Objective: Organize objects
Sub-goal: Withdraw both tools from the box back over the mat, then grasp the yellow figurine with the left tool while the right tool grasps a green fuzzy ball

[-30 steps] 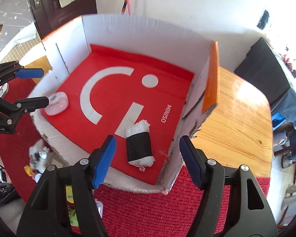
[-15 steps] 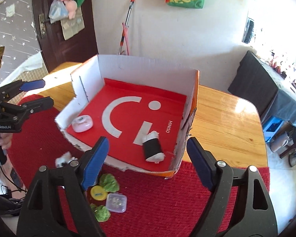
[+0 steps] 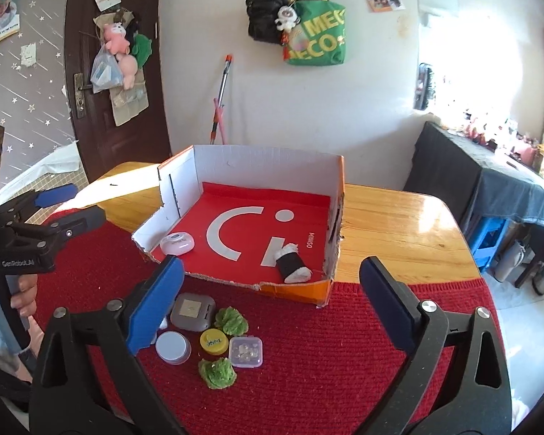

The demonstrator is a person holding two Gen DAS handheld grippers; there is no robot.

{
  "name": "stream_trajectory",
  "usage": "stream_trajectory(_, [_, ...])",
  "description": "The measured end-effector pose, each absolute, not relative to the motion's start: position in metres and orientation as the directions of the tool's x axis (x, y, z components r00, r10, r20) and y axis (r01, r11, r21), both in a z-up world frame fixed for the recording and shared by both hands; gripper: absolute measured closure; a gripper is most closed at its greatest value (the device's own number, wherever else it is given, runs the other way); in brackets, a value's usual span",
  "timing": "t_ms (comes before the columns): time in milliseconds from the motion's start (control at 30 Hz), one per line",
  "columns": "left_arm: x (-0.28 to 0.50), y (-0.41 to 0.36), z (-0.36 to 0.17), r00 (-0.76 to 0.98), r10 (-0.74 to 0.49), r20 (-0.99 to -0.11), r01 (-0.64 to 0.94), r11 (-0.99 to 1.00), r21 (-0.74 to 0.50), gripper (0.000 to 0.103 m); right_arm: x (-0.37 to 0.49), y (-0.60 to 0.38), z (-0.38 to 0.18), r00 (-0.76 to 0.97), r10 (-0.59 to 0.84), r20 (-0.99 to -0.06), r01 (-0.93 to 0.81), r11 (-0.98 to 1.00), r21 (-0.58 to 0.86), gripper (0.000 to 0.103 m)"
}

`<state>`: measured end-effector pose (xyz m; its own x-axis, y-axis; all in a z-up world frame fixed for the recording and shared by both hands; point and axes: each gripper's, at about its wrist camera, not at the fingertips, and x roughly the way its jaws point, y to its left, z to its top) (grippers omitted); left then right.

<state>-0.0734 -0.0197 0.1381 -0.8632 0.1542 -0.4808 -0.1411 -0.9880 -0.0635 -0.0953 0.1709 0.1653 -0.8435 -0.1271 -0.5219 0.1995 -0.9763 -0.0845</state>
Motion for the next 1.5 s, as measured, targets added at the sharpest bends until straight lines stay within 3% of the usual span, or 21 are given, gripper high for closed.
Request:
stream_trajectory(300, [-0.042,-0.015,0.100,-0.871,0.112,-0.478,-0.081,-0.993,-0.084,0.000,-0.075,0.164,0.113,-0.858,-0.092,-0.505,0.140,-0.989,-0.057,0.003])
stream_trajectory(600, [-0.031,-0.008,0.053,-0.835,0.111,-0.538,-0.062,-0.992,-0.109,0.000,-0.074,0.162,0.063,-0.839,-0.075,-0.540,0.095,-0.995,-0.010,0.003])
stream_trajectory(1133, [-0.044,0.008,0.027,-0.773,0.143,-0.618,-0.086,-0.989,-0.121,0.001,-0.075,0.161,0.036,-0.801,-0.064,-0.595,0.090,-0.996,-0.014,0.003])
stream_trajectory(1500, [-0.054,0.006,0.014,-0.732,0.152,-0.664,-0.074,-0.987,-0.145,0.011,-0.079,0.160,0.030,-0.781,-0.058,-0.622,0.089,-0.996,-0.020,0.004])
